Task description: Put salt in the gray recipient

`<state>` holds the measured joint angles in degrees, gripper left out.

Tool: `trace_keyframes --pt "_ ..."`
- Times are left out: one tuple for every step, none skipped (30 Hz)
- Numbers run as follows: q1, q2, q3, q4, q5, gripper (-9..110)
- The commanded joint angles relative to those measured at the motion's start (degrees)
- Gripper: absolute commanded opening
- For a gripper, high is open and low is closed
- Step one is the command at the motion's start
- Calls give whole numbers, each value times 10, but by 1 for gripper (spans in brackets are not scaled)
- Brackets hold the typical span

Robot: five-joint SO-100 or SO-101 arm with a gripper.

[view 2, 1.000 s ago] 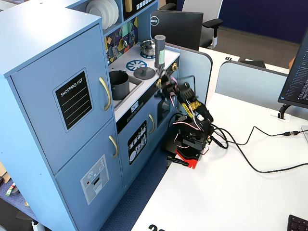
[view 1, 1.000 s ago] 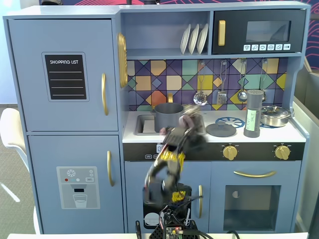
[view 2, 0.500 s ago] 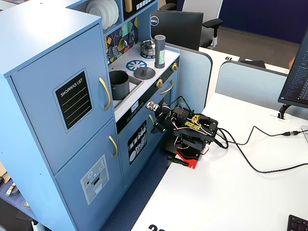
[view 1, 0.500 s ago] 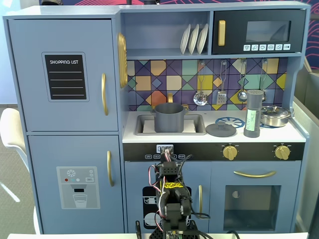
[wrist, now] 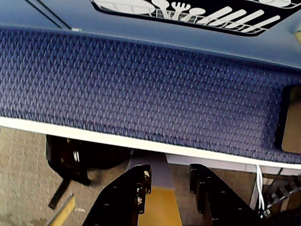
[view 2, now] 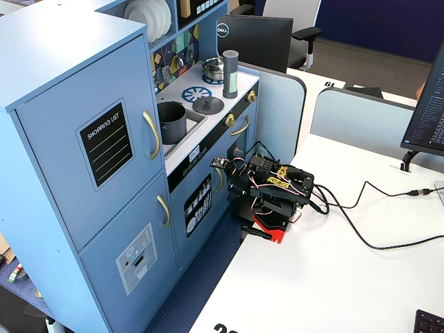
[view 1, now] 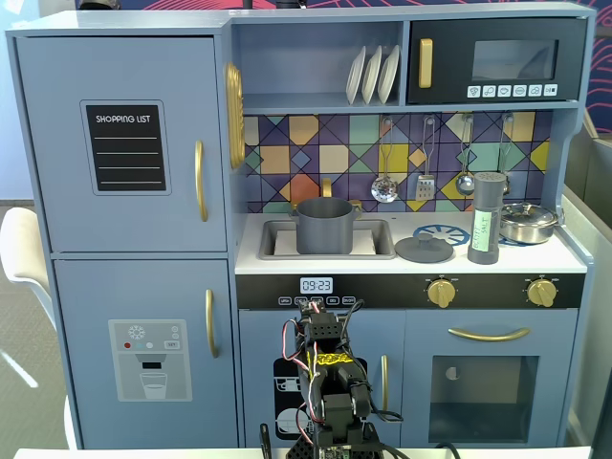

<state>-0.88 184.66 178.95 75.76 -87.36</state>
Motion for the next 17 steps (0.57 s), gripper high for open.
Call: trace_keyframes --pt "7 -2 -4 3 -9 3" --pt "7 -2 -4 3 -9 3" --pt "7 -2 -4 3 -9 4" --pt "7 -2 -4 3 -9 4" --pt "7 -2 -4 3 -9 4" --pt "7 -2 -4 3 -8 4" --pt "7 -2 -4 3 -8 4" --pt "7 -2 -4 3 -8 5" --pt "7 -2 -4 3 -8 5" --pt "7 -2 -4 3 -8 5" --pt "7 -2 -4 3 -8 5" --pt "7 -2 -4 3 -8 6" --pt "7 -2 -4 3 -8 6" --pt "7 -2 -4 3 -8 6" --pt "7 -2 -4 3 -8 6" --pt "7 -2 -4 3 -7 6" --pt "7 -2 -4 3 -7 6"
